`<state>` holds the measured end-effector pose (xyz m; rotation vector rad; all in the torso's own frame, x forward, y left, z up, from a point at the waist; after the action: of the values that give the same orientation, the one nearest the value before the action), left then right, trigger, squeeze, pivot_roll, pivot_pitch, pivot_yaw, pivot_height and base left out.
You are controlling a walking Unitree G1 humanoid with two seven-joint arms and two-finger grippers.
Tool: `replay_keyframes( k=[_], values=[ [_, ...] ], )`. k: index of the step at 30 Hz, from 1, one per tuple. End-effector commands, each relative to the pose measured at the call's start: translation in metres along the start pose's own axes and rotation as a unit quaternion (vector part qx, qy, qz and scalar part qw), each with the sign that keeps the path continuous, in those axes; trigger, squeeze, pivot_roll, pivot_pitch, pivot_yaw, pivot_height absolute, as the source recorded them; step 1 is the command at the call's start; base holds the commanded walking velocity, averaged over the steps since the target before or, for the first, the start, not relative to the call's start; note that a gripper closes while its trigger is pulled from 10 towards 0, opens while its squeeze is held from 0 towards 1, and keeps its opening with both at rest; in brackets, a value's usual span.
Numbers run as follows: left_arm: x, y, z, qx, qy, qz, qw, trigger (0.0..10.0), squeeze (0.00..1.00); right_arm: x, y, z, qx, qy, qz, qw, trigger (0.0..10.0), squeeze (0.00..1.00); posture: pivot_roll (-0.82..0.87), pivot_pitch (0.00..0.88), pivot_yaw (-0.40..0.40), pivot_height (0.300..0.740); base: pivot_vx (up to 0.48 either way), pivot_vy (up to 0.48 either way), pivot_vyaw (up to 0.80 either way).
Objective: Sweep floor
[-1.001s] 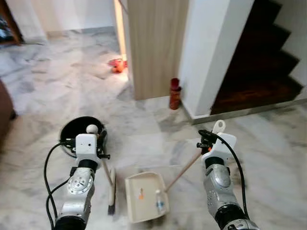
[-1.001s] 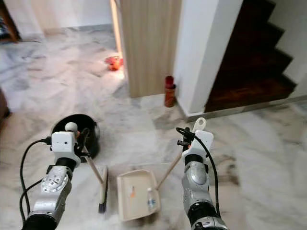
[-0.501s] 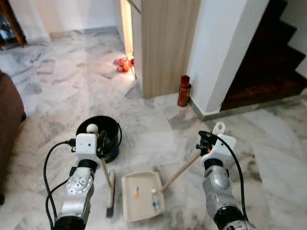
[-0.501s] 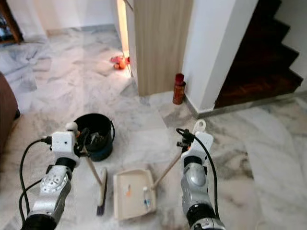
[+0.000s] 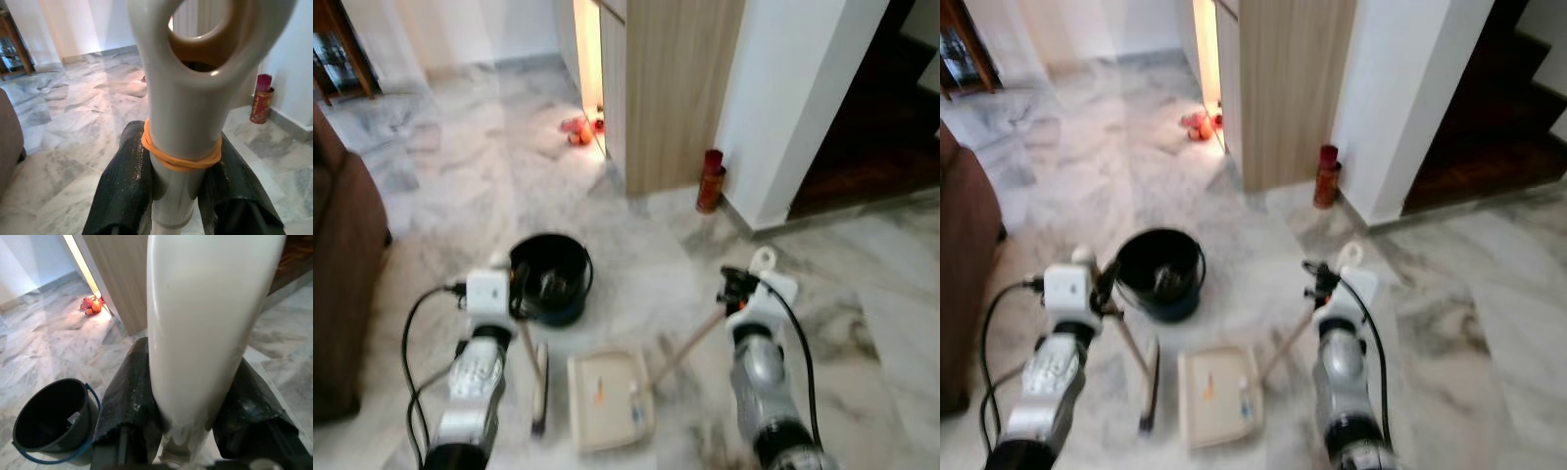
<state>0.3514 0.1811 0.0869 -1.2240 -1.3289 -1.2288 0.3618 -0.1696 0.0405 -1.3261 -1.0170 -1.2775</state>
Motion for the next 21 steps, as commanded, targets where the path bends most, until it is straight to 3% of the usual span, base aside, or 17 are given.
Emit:
replay_keyframes(
  k=[1,14,21],
  values=[
    [0.0097,0.0040,-0.0006,-0.005,0.000,-0.017,1.000,10.0,0.00,0.0179,0.0067,0.0069,0.007,0.001,-0.030,1.000,10.0,0.00,0.14,0.000,0.000,0.740,0.000,0.334,0.00],
    [0.0113,0.0053,-0.0007,-0.006,0.002,-0.019,1.000,10.0,0.00,0.0200,0.0076,0.0079,0.006,0.004,-0.032,0.999,10.0,0.00,0.14,0.000,0.003,0.740,0.000,0.326,0.00],
    [0.0116,0.0052,-0.0008,-0.005,0.005,-0.020,1.000,10.0,0.00,0.0212,0.0079,0.0083,0.007,0.005,-0.035,0.999,10.0,0.00,0.14,0.000,0.001,0.740,0.000,0.000,0.00]
  ],
)
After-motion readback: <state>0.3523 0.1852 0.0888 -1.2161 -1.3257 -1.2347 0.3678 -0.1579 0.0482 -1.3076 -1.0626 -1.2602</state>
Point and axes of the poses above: a point about 5 cm out from each wrist's last joint towards the gripper, its own y axis pointing out of the wrist towards the gripper, its own x axis along the axis of the wrist's last joint, z = x × y, the point moved 5 cm from there along y, pointing out of the wrist towards the gripper, and after that the axes turned 9 degrees about -y, right-handed, at the moved point
